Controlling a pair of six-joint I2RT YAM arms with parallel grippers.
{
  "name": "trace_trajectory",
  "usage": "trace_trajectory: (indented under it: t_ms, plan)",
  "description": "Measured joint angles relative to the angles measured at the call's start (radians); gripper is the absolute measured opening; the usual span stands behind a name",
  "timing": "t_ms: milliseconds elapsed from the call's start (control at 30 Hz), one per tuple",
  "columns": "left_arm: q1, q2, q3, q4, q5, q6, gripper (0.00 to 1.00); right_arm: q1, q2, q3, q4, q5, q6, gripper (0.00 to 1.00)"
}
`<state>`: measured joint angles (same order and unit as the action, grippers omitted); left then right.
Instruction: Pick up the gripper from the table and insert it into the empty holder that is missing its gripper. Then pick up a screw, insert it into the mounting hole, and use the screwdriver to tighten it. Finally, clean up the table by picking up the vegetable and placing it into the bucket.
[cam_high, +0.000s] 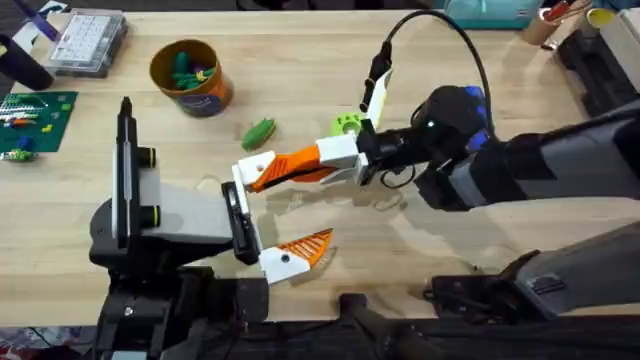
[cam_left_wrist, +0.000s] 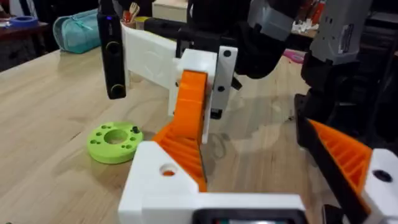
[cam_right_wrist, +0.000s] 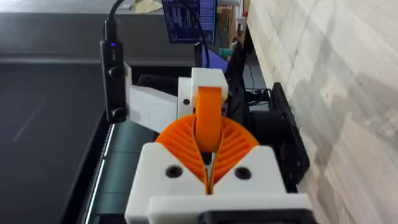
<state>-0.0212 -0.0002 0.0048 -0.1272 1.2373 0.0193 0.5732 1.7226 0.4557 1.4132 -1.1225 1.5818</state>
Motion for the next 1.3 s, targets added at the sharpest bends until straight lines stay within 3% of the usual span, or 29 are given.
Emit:
trace_trajectory:
  t_ms: [333,800,1300]
  plan:
    - [0.000,0.000,0.001,0.014,0.001,0.016,0.986,0.000,0.001,-0.011,0.064,0.016,-0.007,0.014]
    - [0.002,0.000,0.000,0.003,-0.019,0.014,0.986,0.060,0.001,-0.072,0.113,0.184,-0.011,0.011]
    - [0.002,0.000,0.000,0.004,-0.027,0.011,0.987,0.066,0.001,-0.072,0.112,0.203,-0.011,0.011]
